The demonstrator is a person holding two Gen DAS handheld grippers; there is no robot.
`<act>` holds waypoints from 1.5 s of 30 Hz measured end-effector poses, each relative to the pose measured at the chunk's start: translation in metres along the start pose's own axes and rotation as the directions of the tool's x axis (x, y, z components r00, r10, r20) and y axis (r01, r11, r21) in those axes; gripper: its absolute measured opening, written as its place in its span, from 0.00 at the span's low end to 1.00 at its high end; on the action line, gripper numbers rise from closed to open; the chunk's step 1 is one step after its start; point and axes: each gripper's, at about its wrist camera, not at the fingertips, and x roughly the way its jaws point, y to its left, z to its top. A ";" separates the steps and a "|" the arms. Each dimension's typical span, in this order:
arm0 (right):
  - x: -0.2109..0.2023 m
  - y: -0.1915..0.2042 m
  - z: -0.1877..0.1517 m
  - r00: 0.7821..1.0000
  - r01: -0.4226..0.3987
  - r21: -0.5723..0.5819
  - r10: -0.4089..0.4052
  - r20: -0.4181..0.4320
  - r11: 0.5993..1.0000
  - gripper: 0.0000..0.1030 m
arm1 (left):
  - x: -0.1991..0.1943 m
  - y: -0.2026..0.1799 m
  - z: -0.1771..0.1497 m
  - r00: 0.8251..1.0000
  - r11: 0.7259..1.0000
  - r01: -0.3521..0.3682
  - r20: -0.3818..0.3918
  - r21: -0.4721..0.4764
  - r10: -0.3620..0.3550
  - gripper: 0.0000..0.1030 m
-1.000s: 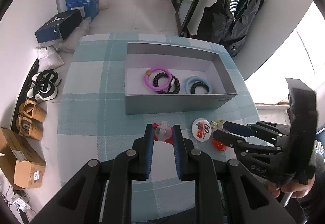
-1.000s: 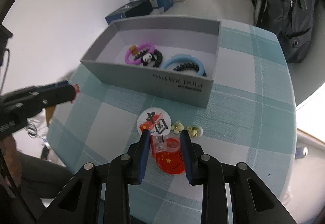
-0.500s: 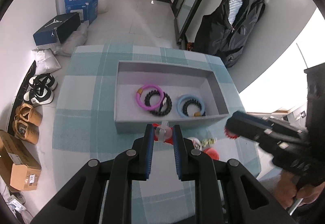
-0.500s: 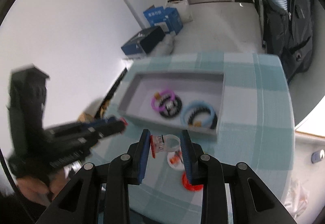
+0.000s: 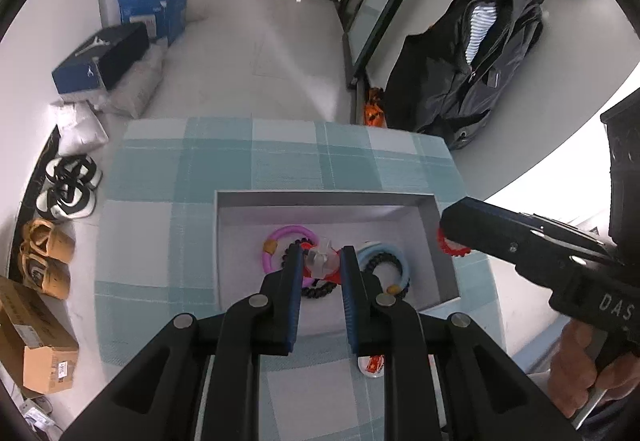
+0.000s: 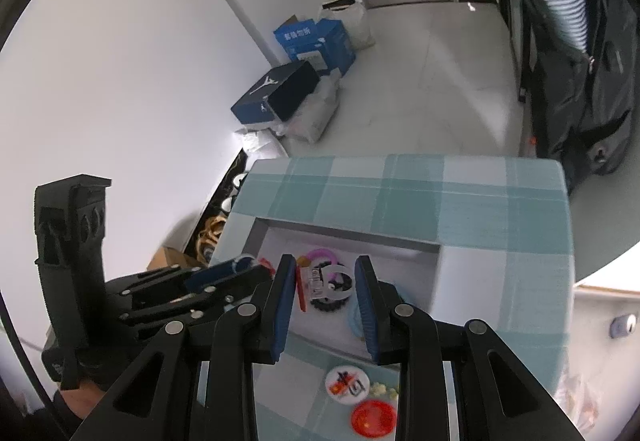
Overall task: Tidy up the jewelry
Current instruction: 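Carry both held charms over the grey box with both grippers, then open both grippers to drop the charms into the grey box, then move both grippers back toward the white badge and red ornament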
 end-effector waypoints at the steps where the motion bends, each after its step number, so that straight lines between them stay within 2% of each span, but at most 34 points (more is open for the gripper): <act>1: 0.004 -0.002 0.000 1.000 -0.006 0.007 0.006 -0.005 1.000 0.28 | 0.003 -0.001 0.001 1.000 1.000 0.005 -0.006 -0.002 -0.005 0.13; 9: 0.027 -0.017 0.004 0.998 -0.034 0.062 0.038 -0.056 0.998 0.28 | 0.021 -0.002 0.006 0.998 0.999 0.036 -0.053 -0.005 -0.036 0.13; 16: 0.039 -0.025 0.002 0.995 -0.035 0.089 0.043 -0.094 0.995 0.28 | 0.028 0.001 0.012 0.996 0.998 0.063 -0.059 -0.027 -0.065 0.13; 22: 0.041 -0.030 0.002 0.995 -0.028 0.109 0.038 -0.090 0.994 0.30 | 0.033 0.006 0.015 0.989 0.991 0.119 -0.078 -0.065 -0.124 0.14; 24: 0.039 -0.033 0.003 0.996 -0.037 0.128 0.048 -0.078 0.991 0.31 | 0.036 0.008 0.017 0.989 0.991 0.105 -0.098 -0.080 -0.113 0.14; 25: 0.038 -0.035 0.003 0.996 -0.043 0.136 0.053 -0.074 0.990 0.38 | 0.037 0.009 0.017 0.989 0.992 0.093 -0.105 -0.088 -0.102 0.19; 26: 0.037 -0.036 0.004 0.996 -0.049 0.142 0.059 -0.072 0.989 0.47 | 0.038 0.010 0.017 0.989 0.992 0.089 -0.110 -0.093 -0.099 0.30; 28: 0.033 -0.038 0.004 0.996 -0.064 0.153 0.073 -0.058 0.986 0.51 | 0.035 0.013 0.016 0.990 0.990 0.094 -0.098 -0.105 -0.105 0.47; 29: 0.031 -0.038 0.004 0.996 -0.070 0.153 0.078 -0.050 0.986 0.51 | 0.033 0.014 0.016 0.990 0.988 0.103 -0.085 -0.114 -0.113 0.53; 31: 0.025 -0.039 0.005 0.997 -0.066 0.146 0.072 -0.034 0.987 0.53 | 0.029 0.015 0.015 0.990 0.987 0.109 -0.080 -0.117 -0.119 0.54; 33: 0.019 -0.040 0.006 0.998 -0.065 0.149 0.067 -0.013 0.987 0.59 | 0.024 0.015 0.014 0.990 0.988 0.109 -0.073 -0.109 -0.118 0.54; 45: -0.007 -0.044 -0.002 0.998 -0.054 0.136 0.048 0.047 0.989 0.79 | -0.003 0.010 0.001 1.000 0.998 0.004 -0.010 -0.066 -0.005 0.54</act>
